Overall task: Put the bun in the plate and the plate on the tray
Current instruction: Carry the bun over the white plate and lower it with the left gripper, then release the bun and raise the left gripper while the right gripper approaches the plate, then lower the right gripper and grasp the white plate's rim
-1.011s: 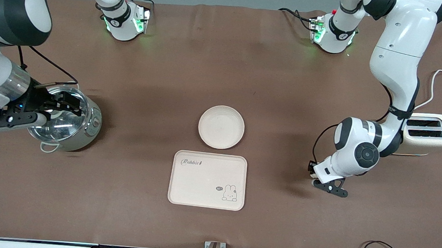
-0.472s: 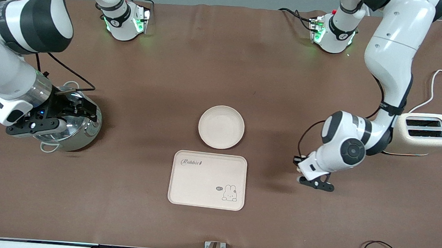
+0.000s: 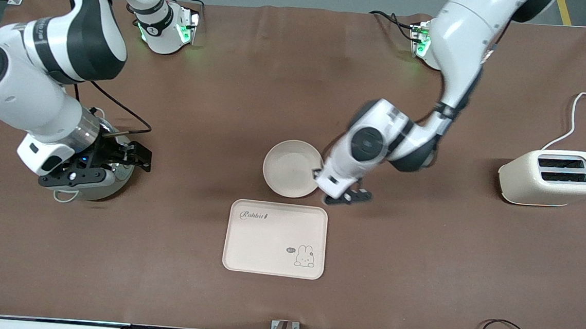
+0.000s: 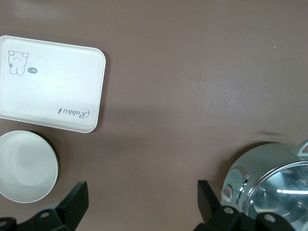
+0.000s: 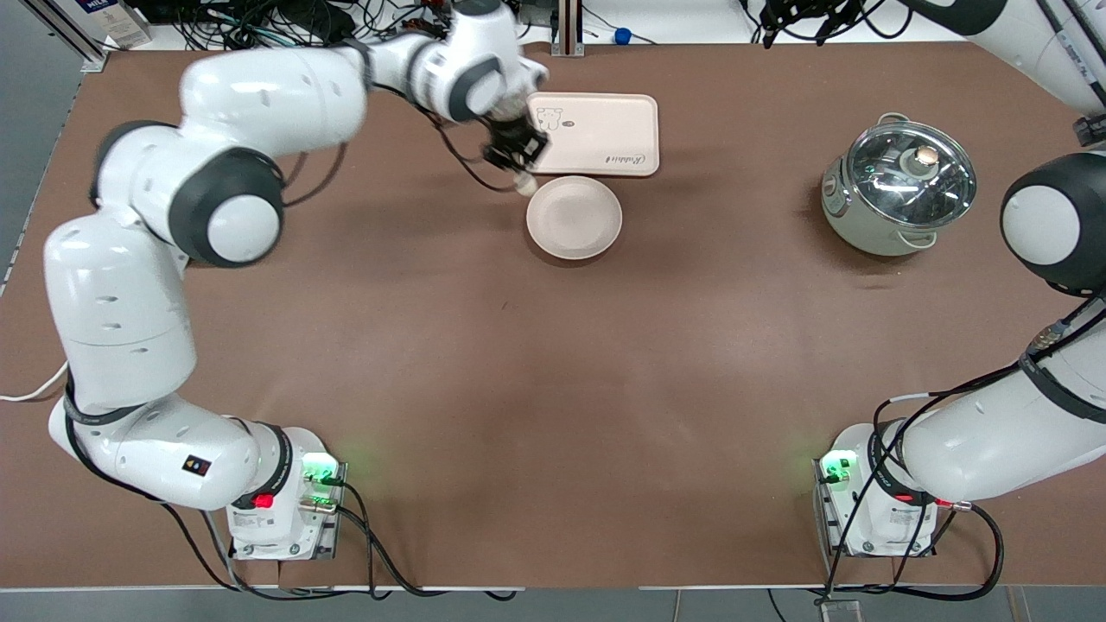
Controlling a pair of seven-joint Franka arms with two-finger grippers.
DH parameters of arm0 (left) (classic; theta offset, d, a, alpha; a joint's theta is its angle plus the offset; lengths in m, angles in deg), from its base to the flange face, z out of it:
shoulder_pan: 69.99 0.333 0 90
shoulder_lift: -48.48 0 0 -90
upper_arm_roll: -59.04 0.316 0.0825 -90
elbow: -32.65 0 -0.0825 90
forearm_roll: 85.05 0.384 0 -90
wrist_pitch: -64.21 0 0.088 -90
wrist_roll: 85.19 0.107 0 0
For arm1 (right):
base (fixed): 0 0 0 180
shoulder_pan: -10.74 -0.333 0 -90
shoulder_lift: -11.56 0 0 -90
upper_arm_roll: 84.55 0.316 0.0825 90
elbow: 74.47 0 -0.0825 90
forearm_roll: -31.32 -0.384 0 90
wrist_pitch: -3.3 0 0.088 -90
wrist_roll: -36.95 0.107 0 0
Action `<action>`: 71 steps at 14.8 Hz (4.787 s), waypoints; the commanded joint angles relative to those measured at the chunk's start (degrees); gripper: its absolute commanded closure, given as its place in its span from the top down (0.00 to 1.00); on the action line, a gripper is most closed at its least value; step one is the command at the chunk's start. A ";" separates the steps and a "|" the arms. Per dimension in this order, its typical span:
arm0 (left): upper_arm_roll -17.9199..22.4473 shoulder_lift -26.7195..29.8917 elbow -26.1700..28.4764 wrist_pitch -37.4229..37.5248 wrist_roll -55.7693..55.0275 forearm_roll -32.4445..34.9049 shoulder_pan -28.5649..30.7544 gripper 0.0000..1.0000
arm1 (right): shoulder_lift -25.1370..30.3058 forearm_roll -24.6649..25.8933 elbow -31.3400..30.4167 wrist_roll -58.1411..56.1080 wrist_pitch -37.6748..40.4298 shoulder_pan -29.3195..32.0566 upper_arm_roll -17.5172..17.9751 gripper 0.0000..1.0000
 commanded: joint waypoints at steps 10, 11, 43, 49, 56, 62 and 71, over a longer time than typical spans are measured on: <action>1.60 -4.24 0.54 -10.74 -11.62 4.91 -5.45 1.00 | -4.05 -0.66 1.07 2.86 -3.69 -2.24 -0.21 1.00; 1.60 -4.33 0.45 -10.74 -11.45 4.91 -5.45 1.00 | -4.05 -0.66 1.15 2.94 -3.78 -2.42 -0.21 1.00; 16.10 37.07 -2.10 29.07 54.47 -4.58 24.08 1.00 | -25.04 -21.84 1.59 -10.68 -13.71 -14.81 2.86 0.68; 16.19 36.98 -2.45 29.42 54.21 -3.79 23.99 1.00 | -27.86 -23.77 1.59 -10.76 -15.82 -15.60 3.74 0.58; 15.66 36.89 -3.42 29.51 54.03 -1.68 23.20 1.00 | -28.92 -23.95 1.59 -10.68 -16.96 -16.13 3.83 0.42; 15.66 36.89 -3.24 29.42 54.03 -1.68 23.64 1.00 | -29.71 -24.22 1.59 -10.68 -18.01 -16.83 3.83 0.36; 15.66 36.80 -3.42 29.42 53.77 -1.59 23.46 1.00 | -30.15 -24.22 1.59 -10.33 -18.46 -16.92 3.83 0.17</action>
